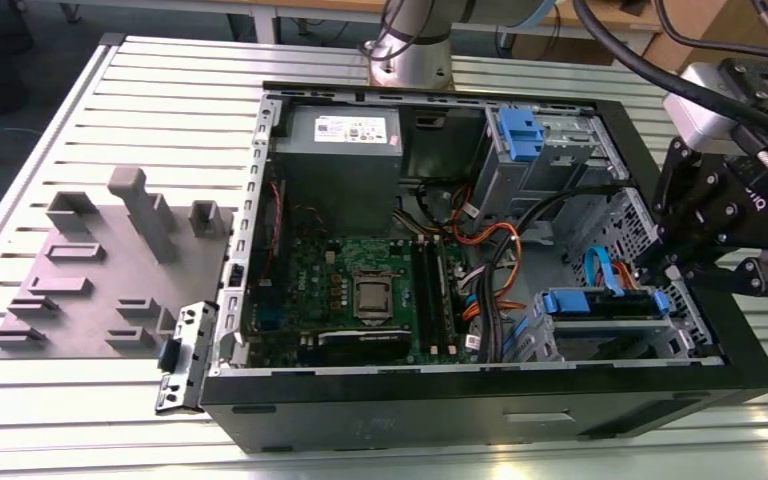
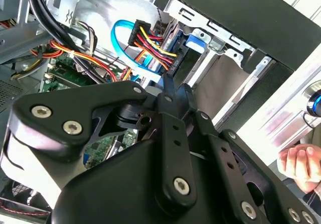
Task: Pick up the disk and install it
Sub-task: 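Insert the second disk wire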
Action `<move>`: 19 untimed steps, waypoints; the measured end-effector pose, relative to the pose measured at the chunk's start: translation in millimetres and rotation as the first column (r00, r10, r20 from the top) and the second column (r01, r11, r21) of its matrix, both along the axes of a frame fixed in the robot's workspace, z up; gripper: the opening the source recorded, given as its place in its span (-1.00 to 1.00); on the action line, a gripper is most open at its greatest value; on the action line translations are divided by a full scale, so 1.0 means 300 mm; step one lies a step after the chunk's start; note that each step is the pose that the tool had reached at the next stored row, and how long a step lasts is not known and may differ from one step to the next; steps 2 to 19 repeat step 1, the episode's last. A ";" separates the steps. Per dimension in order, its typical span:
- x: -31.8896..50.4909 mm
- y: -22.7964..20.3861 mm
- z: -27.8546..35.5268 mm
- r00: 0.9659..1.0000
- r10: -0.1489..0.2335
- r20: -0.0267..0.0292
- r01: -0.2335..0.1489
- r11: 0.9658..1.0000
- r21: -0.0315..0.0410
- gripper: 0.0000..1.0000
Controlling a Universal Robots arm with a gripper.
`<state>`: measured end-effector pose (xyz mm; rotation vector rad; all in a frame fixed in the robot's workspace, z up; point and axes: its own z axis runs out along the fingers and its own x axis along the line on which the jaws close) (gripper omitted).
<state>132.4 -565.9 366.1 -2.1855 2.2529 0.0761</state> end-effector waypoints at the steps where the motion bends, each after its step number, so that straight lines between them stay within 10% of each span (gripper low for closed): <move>1: 0.000 0.000 0.000 1.000 0.000 0.000 0.000 1.000 0.000 -0.53; 19: 0.000 0.000 0.000 1.000 0.000 0.000 0.000 1.000 0.000 -0.53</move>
